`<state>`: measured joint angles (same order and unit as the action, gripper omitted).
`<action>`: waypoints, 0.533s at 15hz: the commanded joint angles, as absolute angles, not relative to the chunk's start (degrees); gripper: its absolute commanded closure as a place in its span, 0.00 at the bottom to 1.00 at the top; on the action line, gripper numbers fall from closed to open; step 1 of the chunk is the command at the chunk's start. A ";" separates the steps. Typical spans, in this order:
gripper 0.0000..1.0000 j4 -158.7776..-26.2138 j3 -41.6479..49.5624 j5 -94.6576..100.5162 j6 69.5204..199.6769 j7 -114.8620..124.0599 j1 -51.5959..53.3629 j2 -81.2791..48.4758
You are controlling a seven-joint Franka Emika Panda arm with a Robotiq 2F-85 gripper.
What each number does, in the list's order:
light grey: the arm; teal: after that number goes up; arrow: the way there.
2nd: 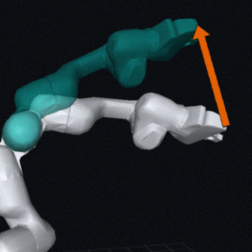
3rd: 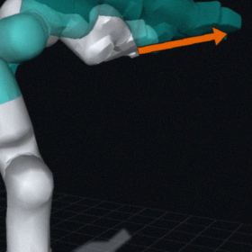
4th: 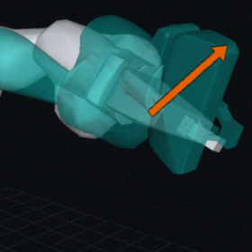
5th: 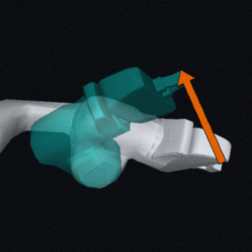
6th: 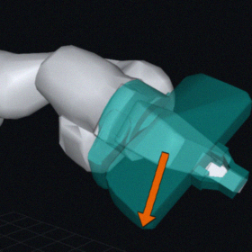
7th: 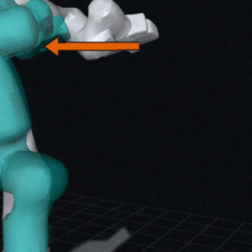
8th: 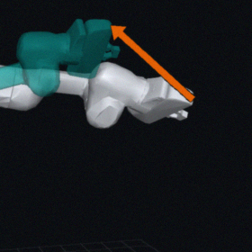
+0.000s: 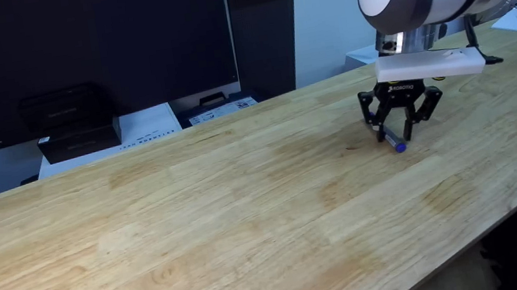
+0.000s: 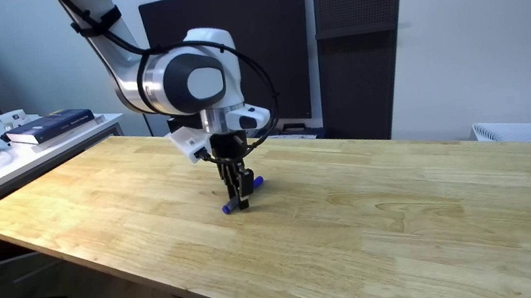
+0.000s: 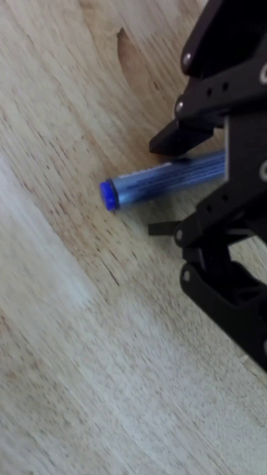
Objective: Move the marker towards you
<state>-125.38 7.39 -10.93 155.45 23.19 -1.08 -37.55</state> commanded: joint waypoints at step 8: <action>0.95 -125.59 5.11 -11.26 154.87 16.01 -2.82 -33.78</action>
<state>-124.50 6.68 -11.38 155.61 20.19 -1.38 -36.99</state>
